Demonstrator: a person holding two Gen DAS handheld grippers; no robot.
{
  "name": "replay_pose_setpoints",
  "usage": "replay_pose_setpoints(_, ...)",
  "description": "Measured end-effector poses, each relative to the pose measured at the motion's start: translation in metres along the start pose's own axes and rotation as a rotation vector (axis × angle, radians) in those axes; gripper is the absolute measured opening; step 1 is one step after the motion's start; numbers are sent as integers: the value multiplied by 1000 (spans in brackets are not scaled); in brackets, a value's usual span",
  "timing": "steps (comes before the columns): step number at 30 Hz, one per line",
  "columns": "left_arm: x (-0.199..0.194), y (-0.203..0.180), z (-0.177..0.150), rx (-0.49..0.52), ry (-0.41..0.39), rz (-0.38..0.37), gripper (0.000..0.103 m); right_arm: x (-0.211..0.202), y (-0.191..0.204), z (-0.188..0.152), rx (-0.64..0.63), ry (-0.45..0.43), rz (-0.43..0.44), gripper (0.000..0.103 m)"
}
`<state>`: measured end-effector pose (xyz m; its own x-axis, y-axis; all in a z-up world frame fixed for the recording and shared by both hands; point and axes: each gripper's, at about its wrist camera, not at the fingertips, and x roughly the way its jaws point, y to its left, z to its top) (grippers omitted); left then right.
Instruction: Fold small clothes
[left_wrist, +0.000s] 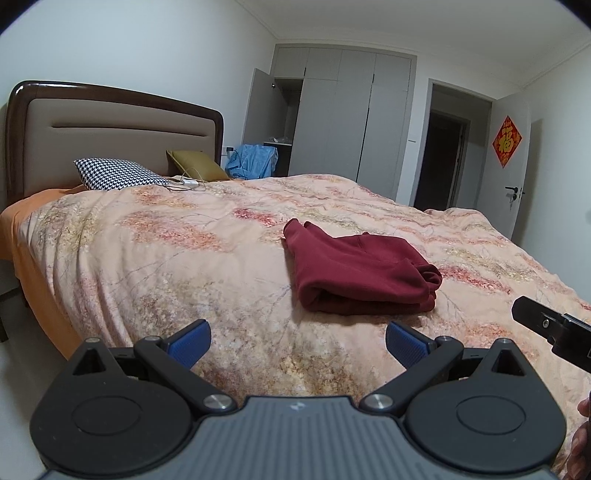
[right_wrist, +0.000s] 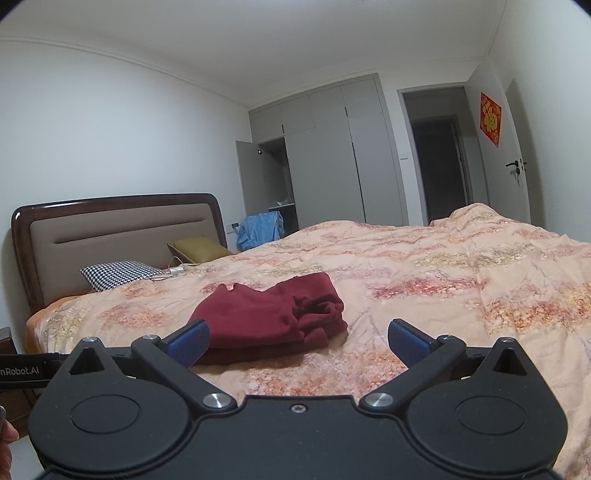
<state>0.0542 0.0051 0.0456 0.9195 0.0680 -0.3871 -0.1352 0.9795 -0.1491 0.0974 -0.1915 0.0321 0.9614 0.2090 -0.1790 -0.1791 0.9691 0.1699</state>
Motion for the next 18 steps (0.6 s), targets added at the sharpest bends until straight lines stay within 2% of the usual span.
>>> replay_pose_setpoints(18,-2,6,-3,-18,0,13,103,1,1,-2,0,10,0,103)
